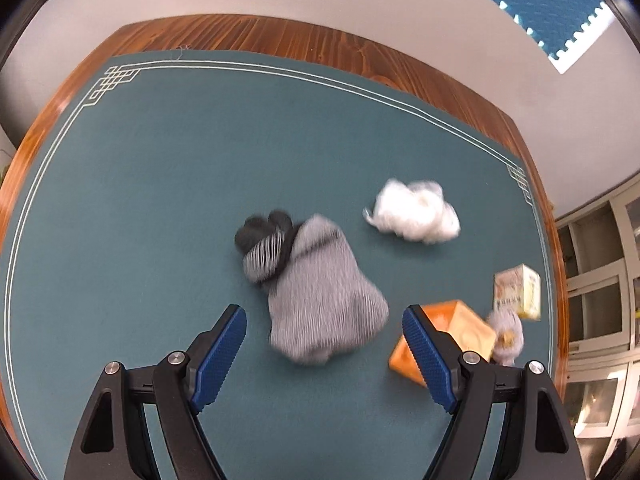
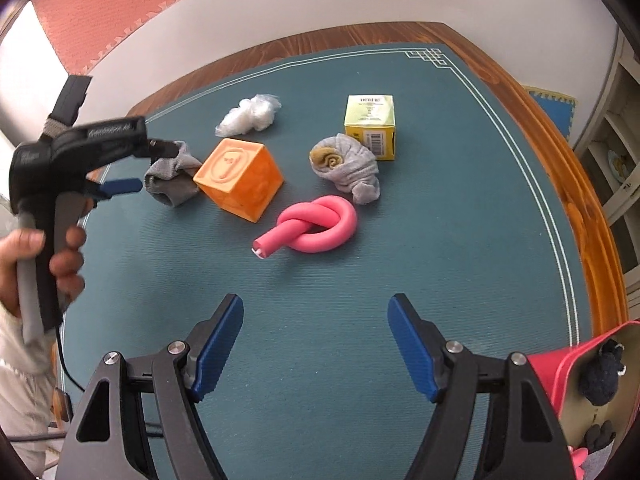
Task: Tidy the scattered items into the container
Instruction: 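Withdraw both tools from the box back over the table, then grasp the grey-and-black socks with the left tool while the right tool grasps the orange cube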
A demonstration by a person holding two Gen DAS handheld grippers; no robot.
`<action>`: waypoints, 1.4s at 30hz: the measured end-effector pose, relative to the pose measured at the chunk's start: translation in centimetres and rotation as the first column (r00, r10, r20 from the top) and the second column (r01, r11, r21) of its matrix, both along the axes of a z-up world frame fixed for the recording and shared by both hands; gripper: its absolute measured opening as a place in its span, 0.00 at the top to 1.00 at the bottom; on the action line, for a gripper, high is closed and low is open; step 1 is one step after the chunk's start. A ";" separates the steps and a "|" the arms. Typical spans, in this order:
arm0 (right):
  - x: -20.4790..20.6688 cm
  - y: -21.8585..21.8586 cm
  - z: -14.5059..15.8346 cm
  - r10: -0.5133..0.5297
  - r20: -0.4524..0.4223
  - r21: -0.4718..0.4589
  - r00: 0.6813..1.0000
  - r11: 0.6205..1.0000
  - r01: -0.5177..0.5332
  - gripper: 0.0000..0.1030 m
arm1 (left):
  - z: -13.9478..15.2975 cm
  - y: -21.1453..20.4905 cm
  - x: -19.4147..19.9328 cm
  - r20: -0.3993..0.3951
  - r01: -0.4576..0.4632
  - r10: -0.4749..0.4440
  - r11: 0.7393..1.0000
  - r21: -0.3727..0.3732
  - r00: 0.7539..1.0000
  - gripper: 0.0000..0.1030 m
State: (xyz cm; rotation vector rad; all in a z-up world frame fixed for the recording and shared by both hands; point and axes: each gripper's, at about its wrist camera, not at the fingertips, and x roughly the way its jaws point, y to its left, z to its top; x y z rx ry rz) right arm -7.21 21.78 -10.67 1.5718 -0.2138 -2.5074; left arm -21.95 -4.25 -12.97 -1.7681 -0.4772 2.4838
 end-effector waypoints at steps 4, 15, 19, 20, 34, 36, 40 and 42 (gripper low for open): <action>-0.4 -0.1 -0.4 -0.002 0.007 0.003 1.000 1.000 0.002 0.24 | -1.2 -0.1 -1.8 0.036 -0.011 0.011 1.000 -0.011 0.999 0.20; -1.9 -1.4 -0.4 0.016 -0.003 0.009 1.000 1.000 -0.016 0.24 | -2.9 0.2 -2.6 0.038 -0.003 0.002 0.999 0.039 0.999 0.20; -2.7 -1.8 -0.1 0.019 -0.019 0.004 1.000 1.000 -0.018 0.24 | -3.2 0.5 -2.7 0.035 0.012 -0.012 1.000 0.013 0.999 0.36; -2.9 -1.9 0.0 0.019 -0.024 0.003 1.000 1.000 -0.019 0.24 | -3.2 0.7 -2.7 0.036 0.017 -0.018 1.000 0.014 0.999 0.42; -7.8 -5.5 0.9 0.067 -0.089 -0.050 0.994 0.996 -0.071 0.24 | -0.3 -1.5 0.7 -0.031 -0.020 0.021 1.000 0.020 0.999 0.59; -8.8 -6.2 0.7 0.076 -0.091 -0.056 0.993 0.995 -0.081 0.24 | 0.2 -2.0 1.6 -0.041 -0.035 0.036 0.999 0.018 0.998 0.59; -11.2 -8.2 -0.6 0.094 -0.063 -0.053 0.994 0.994 -0.097 0.24 | 0.7 -2.9 2.9 -0.040 -0.055 0.055 0.998 0.019 0.998 0.59; -11.9 -8.9 -1.3 0.092 -0.051 -0.028 0.994 0.995 -0.094 0.24 | 0.6 -3.4 3.8 -0.035 -0.064 0.064 0.998 0.024 0.997 0.59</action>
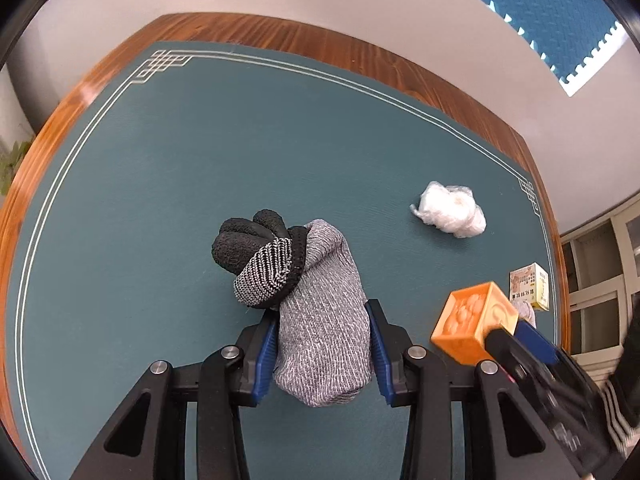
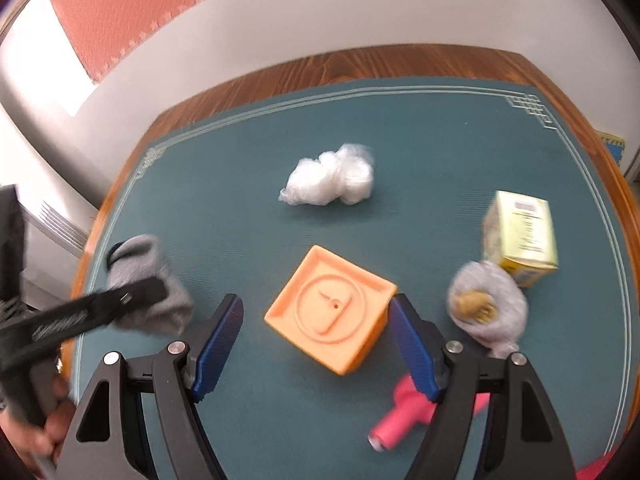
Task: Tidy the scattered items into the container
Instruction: 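Grasp the grey-and-black socks with the left tool while the right tool grasps the orange cube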
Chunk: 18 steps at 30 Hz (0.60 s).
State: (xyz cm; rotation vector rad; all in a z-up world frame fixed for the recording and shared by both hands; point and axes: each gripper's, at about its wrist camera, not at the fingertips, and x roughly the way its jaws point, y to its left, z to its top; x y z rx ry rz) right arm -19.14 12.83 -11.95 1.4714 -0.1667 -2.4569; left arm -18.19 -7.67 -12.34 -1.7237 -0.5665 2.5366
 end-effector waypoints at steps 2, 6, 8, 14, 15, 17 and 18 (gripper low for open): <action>-0.6 -0.6 -0.6 -0.008 0.004 0.039 1.000 0.999 0.008 0.22 | -0.2 -0.1 0.4 0.006 -0.005 0.005 1.000 0.004 1.000 0.59; -0.9 -1.0 -1.5 0.001 0.014 0.078 1.000 0.997 -0.002 0.34 | -0.8 -0.8 1.3 0.021 -0.010 0.009 1.000 0.008 1.000 0.59; -0.8 -1.0 -1.6 0.015 0.008 0.091 1.000 0.996 -0.016 0.35 | -0.7 -0.7 1.5 0.022 -0.010 0.010 1.000 0.007 1.000 0.59; 1.9 0.2 0.2 0.038 -0.029 0.058 0.999 0.998 -0.037 0.36 | 0.4 0.3 2.3 0.015 0.011 -0.011 1.000 -0.003 1.000 0.59; 2.6 0.7 0.7 0.034 -0.038 0.044 0.999 0.999 -0.033 0.36 | 0.7 0.8 2.5 0.011 0.021 -0.021 1.000 -0.004 1.000 0.59; 4.1 1.8 1.8 0.021 -0.054 0.023 0.998 1.000 -0.020 0.36 | 1.4 2.2 3.2 0.003 0.048 -0.048 0.999 -0.008 0.999 0.59; 4.8 2.5 2.3 0.012 -0.062 0.016 0.998 1.000 -0.011 0.36 | 1.7 2.9 3.5 -0.001 0.061 -0.061 0.998 -0.009 0.998 0.59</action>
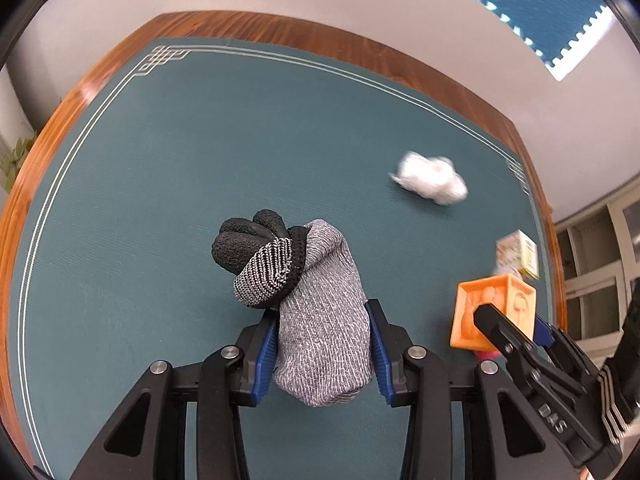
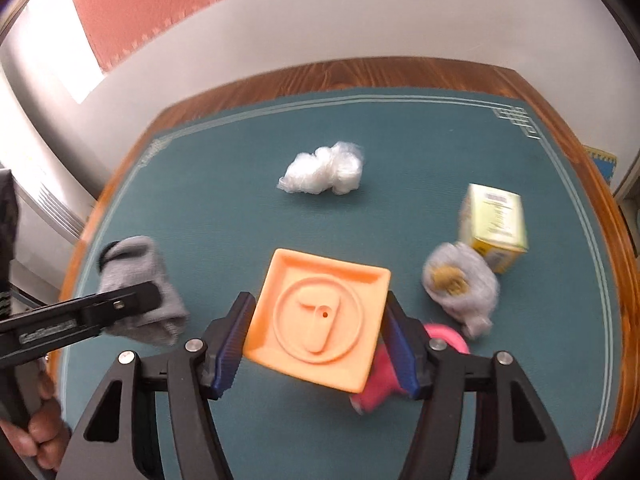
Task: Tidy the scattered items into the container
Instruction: 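Grasp the grey-and-black socks with the left tool while the right tool grasps the orange cube, then carry the socks and orange cube to the red box and release them inside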
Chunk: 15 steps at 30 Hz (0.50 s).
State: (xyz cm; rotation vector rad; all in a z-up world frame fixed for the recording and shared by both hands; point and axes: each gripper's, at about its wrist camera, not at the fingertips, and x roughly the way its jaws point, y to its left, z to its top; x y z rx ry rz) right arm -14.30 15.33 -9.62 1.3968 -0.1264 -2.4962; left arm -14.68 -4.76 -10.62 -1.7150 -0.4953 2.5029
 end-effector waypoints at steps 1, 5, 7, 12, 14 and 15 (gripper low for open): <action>0.8 0.7 0.5 -0.008 -0.007 -0.007 1.000 1.000 0.008 0.36 | 0.3 0.7 0.3 -0.004 0.013 -0.013 1.000 -0.001 1.000 0.59; 3.9 3.4 2.7 -0.042 -0.036 -0.037 0.998 0.998 0.041 0.36 | 1.6 4.0 1.9 -0.021 0.078 -0.078 0.997 -0.007 0.997 0.59; 6.1 5.5 3.7 -0.073 -0.047 -0.047 0.996 0.996 0.070 0.36 | 2.2 6.2 2.9 -0.026 0.123 -0.124 0.992 -0.011 0.992 0.59; 11.6 10.7 5.1 -0.153 -0.059 -0.055 0.986 0.987 0.150 0.36 | 3.6 11.7 5.7 -0.039 0.234 -0.234 0.972 -0.020 0.971 0.59; 13.9 13.1 5.3 -0.194 -0.059 -0.051 0.979 0.980 0.191 0.36 | 4.2 14.0 7.0 -0.045 0.280 -0.281 0.960 -0.023 0.959 0.59; 15.0 14.3 5.4 -0.216 -0.059 -0.048 0.975 0.976 0.213 0.36 | 4.6 15.3 7.7 -0.050 0.305 -0.306 0.952 -0.024 0.951 0.59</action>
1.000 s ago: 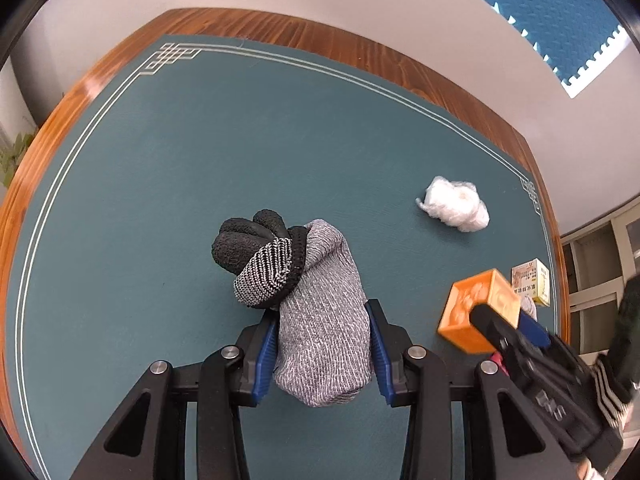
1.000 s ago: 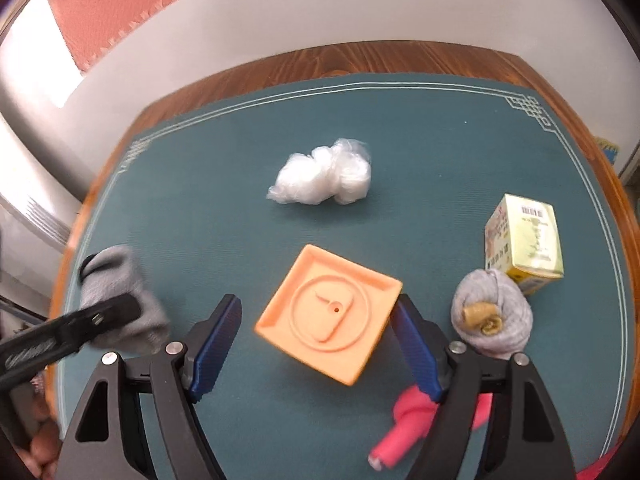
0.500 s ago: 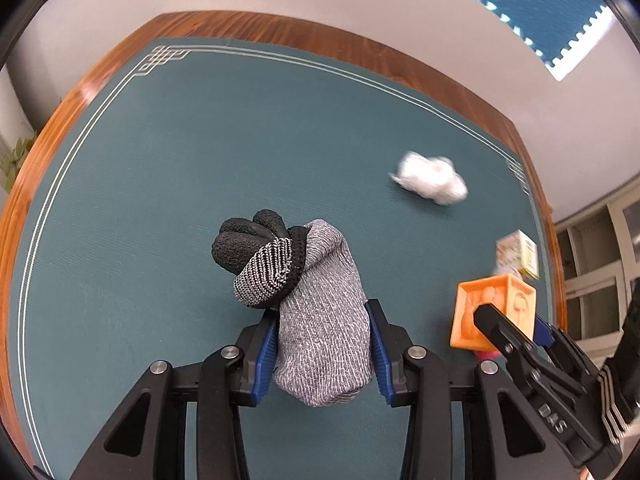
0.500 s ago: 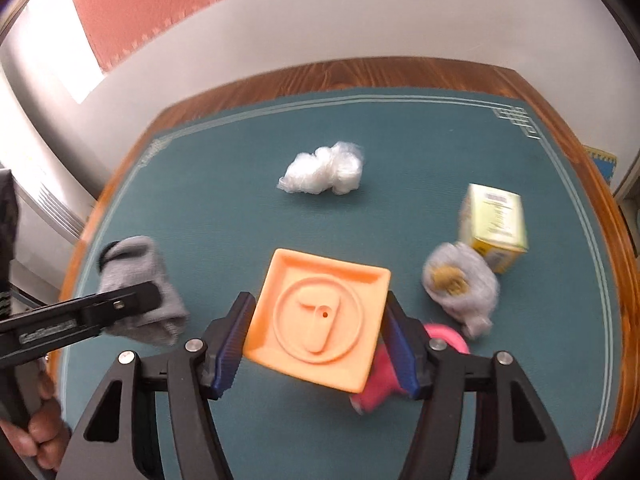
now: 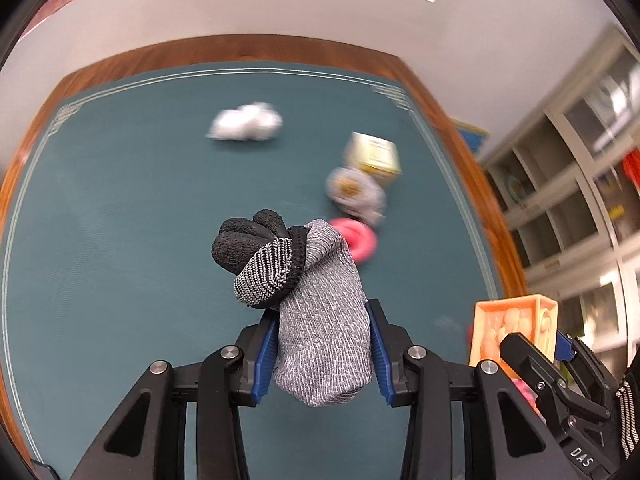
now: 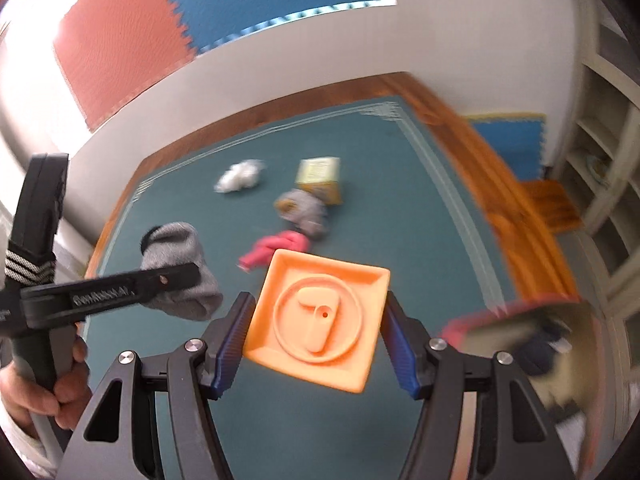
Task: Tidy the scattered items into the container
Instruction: 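Carry the socks and orange cube to the red box and release them inside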
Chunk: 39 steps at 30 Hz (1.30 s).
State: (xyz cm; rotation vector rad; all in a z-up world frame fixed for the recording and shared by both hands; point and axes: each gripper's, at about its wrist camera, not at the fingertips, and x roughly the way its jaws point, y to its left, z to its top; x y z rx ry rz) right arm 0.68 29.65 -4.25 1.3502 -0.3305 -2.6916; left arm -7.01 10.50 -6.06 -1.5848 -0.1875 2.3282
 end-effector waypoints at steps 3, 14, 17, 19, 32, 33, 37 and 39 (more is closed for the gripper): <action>3.1 4.1 -0.2 -0.084 0.012 0.012 0.996 0.996 0.084 0.36 | 0.9 3.5 2.0 -0.016 0.073 -0.073 0.997 0.000 0.997 0.59; 8.4 13.7 -1.7 -0.261 0.049 0.052 0.964 0.965 0.258 0.33 | 2.6 13.8 7.4 -0.050 0.264 -0.264 0.965 -0.006 0.963 0.59; 9.2 14.5 -1.5 -0.267 0.043 0.046 0.963 0.963 0.265 0.33 | 2.8 15.4 8.1 -0.052 0.285 -0.284 0.959 0.001 0.957 0.59; 9.7 15.0 -1.3 -0.272 0.039 0.043 0.962 0.962 0.270 0.31 | 2.9 16.2 8.5 -0.055 0.291 -0.291 0.957 0.001 0.955 0.59; 13.1 17.6 -0.6 -0.295 0.017 0.005 0.955 0.956 0.295 0.30 | 2.8 21.5 10.1 -0.062 0.350 -0.350 0.937 -0.014 0.935 0.51; 13.2 17.8 -0.6 -0.295 0.016 0.001 0.955 0.956 0.295 0.30 | 2.5 21.8 10.1 -0.055 0.358 -0.358 0.934 -0.018 0.932 0.49; 13.5 18.2 -0.7 -0.300 0.015 -0.008 0.954 0.954 0.300 0.30 | 1.5 22.6 10.1 -0.024 0.373 -0.374 0.928 -0.014 0.927 0.49; 13.7 18.2 -0.6 -0.301 0.014 -0.011 0.954 0.954 0.301 0.30 | 1.4 22.5 10.2 -0.021 0.373 -0.374 0.928 -0.011 0.927 0.49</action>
